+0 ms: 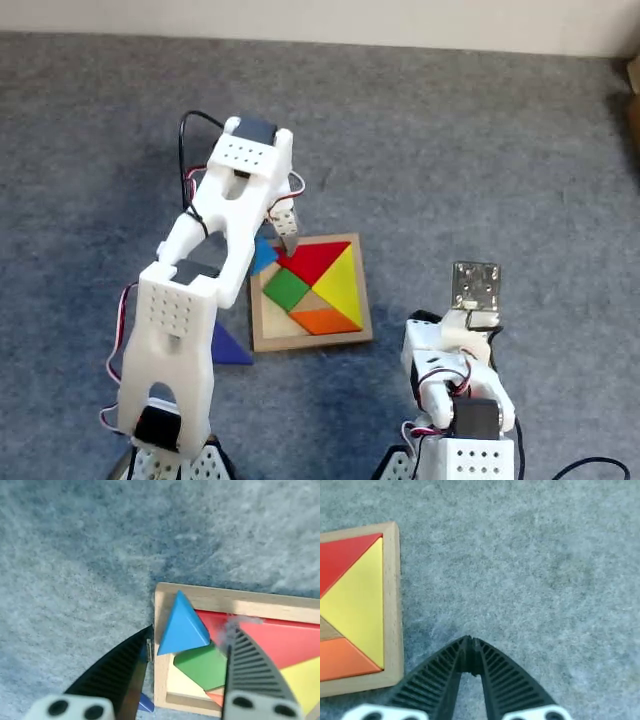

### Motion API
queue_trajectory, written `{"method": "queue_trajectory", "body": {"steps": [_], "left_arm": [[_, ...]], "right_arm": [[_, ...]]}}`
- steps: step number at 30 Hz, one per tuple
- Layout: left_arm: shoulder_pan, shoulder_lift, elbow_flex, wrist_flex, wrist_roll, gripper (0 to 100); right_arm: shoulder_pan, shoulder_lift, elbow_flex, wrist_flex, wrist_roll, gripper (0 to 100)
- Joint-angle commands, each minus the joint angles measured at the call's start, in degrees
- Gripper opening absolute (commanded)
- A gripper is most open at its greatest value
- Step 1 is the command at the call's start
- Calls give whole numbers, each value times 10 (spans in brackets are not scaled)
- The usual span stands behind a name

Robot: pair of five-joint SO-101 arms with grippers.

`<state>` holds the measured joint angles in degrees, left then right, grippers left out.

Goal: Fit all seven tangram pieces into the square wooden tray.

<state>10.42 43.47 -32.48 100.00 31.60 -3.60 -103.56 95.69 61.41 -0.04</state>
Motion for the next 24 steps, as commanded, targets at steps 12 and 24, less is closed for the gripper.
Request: {"method": "queue_trajectory", "body": {"steps": [12,24], "left_arm": [[68,-33,0,5,9,238],[76,-131,77,6,5,139]], "right_arm": [[9,-5,82,-20,-4,12],[9,-5,82,-20,-4,12]]}}
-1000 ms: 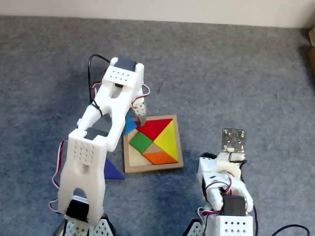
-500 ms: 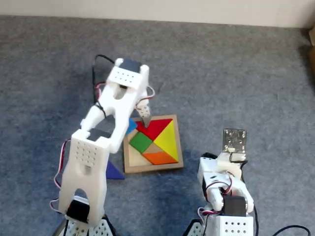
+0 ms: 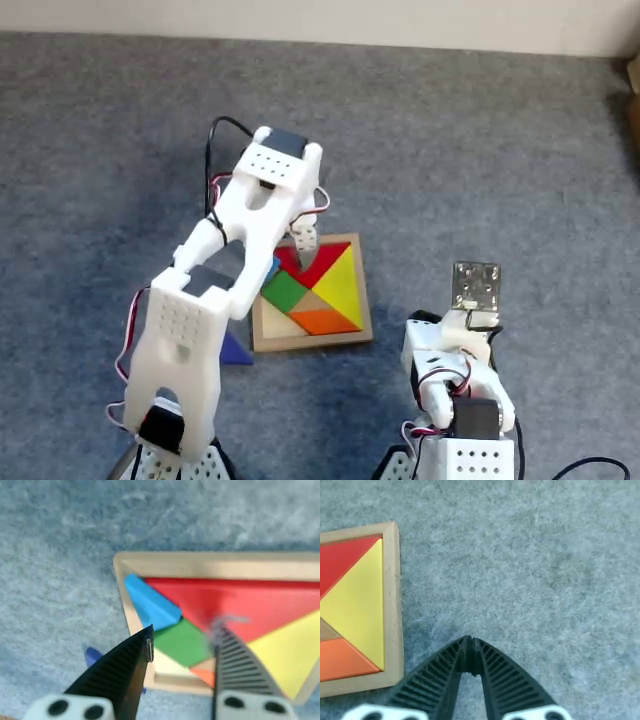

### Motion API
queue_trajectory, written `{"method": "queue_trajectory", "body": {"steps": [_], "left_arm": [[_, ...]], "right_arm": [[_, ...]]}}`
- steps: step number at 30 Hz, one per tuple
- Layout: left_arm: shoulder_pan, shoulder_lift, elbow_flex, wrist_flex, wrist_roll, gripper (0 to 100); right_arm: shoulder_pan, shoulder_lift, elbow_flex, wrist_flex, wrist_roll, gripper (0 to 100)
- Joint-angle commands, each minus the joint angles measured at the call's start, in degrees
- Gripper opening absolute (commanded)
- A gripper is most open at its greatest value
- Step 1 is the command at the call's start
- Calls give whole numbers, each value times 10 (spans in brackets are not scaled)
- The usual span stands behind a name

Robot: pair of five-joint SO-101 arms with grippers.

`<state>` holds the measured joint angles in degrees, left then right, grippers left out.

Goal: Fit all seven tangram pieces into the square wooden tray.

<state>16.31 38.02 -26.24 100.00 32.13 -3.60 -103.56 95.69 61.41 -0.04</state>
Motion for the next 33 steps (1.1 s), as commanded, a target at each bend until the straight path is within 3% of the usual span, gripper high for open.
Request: {"method": "queue_trajectory", "body": {"steps": [1,10,19,29,33], "left_arm": [[19,-93,24,5,-1,130],[0,-128,38,3,-3,136],[-97,-111,65,-109,-49,133],[-90,-49,75,-116,-50,133],[-73,-49,73,-79,-50,133]], "right_arm": [[9,-5,82,-20,-4,12],[9,-5,82,-20,-4,12],[9,-5,82,-20,-4,12],[10,-5,82,-20,-4,12],[10,-5,82,-20,-4,12]]}}
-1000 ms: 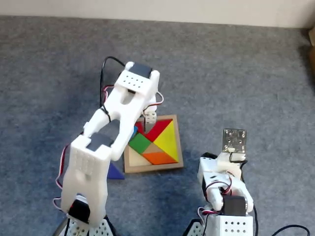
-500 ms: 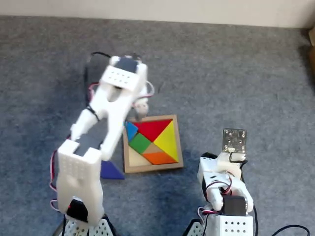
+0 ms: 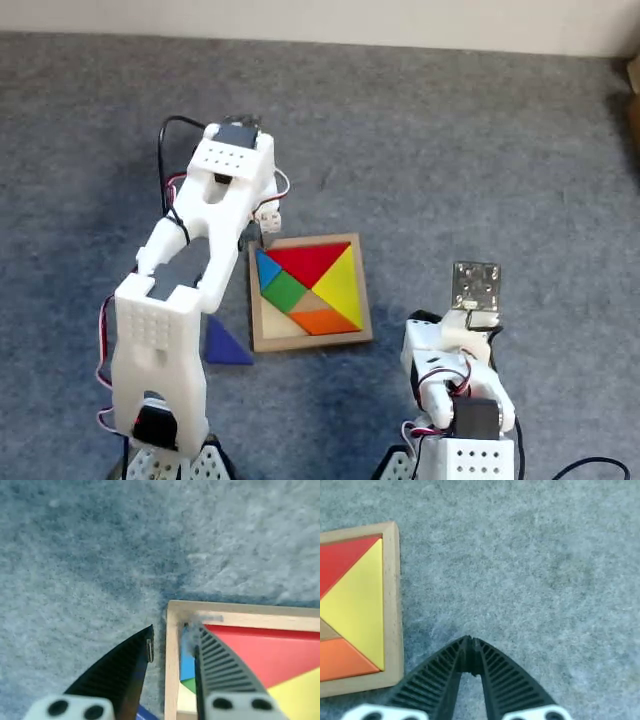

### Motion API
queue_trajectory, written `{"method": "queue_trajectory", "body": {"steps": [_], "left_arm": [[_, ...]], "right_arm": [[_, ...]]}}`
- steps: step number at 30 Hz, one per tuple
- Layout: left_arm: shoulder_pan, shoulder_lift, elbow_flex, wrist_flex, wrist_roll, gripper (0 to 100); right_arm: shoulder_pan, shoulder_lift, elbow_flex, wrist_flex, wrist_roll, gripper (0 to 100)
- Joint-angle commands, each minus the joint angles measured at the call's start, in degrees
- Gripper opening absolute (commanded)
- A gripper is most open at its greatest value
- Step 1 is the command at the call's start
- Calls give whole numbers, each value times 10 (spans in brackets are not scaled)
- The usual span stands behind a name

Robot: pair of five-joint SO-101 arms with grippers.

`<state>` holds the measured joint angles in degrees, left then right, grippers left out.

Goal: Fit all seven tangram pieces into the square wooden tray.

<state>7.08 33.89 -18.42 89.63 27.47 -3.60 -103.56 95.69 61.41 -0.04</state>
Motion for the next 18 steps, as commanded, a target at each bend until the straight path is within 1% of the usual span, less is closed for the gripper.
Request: {"method": "queue_trajectory", "body": {"steps": [1,5,9,15,18], "left_arm": [[24,-7,-5,33,-4,133],[31,-12,-13,43,-4,133],[23,-41,-23,43,-4,127],[22,-89,-19,43,-4,33],[22,-91,-18,44,-4,18]], "right_arm": [[10,-5,82,-20,-4,12],[10,-5,82,-20,-4,12],[10,-5,82,-20,-4,12],[10,-5,82,-20,-4,12],[10,-5,82,-20,-4,12]]}}
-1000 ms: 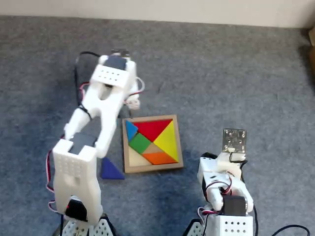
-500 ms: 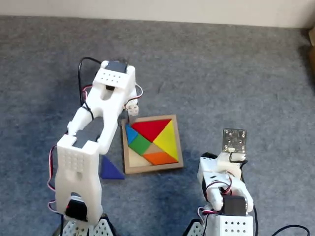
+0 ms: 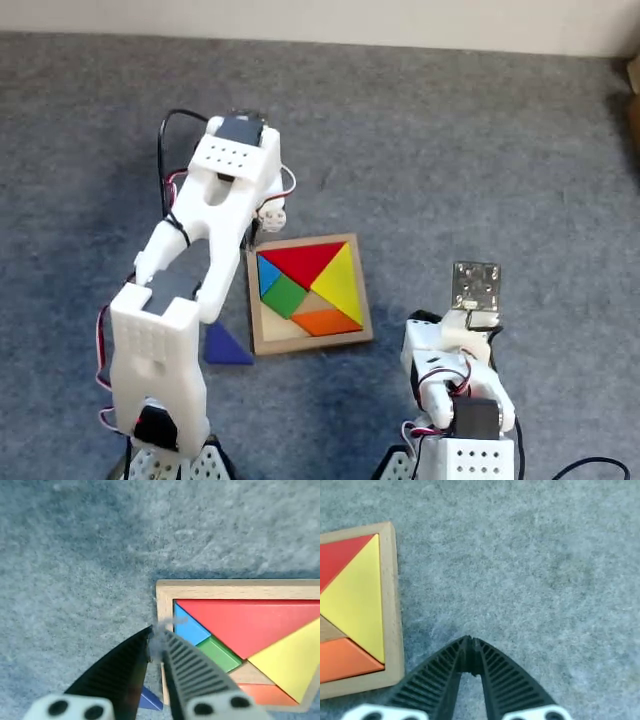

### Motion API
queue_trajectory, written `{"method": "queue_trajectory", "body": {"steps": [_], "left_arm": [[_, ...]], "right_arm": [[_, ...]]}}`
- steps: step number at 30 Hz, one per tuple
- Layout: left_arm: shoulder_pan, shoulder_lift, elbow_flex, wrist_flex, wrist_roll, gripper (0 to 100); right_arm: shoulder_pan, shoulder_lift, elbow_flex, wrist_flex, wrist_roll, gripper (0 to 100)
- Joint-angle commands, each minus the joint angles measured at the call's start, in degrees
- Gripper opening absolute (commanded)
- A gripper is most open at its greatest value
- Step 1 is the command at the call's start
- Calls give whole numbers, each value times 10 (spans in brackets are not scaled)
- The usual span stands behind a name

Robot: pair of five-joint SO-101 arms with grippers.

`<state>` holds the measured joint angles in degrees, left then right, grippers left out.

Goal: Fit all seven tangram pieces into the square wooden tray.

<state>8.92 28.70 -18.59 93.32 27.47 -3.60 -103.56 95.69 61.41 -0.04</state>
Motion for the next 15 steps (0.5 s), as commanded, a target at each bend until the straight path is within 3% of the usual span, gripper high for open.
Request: {"method": "queue_trajectory", "body": {"steps": [1,9,15], "left_arm": [[3,-37,-16,7,-4,18],[3,-29,-1,8,-40,8],[4,-29,-2,52,-53,5]], "right_arm": [[10,-5,82,-20,-4,12],[10,-5,82,-20,-4,12],[10,-5,82,-20,-4,12]]}}
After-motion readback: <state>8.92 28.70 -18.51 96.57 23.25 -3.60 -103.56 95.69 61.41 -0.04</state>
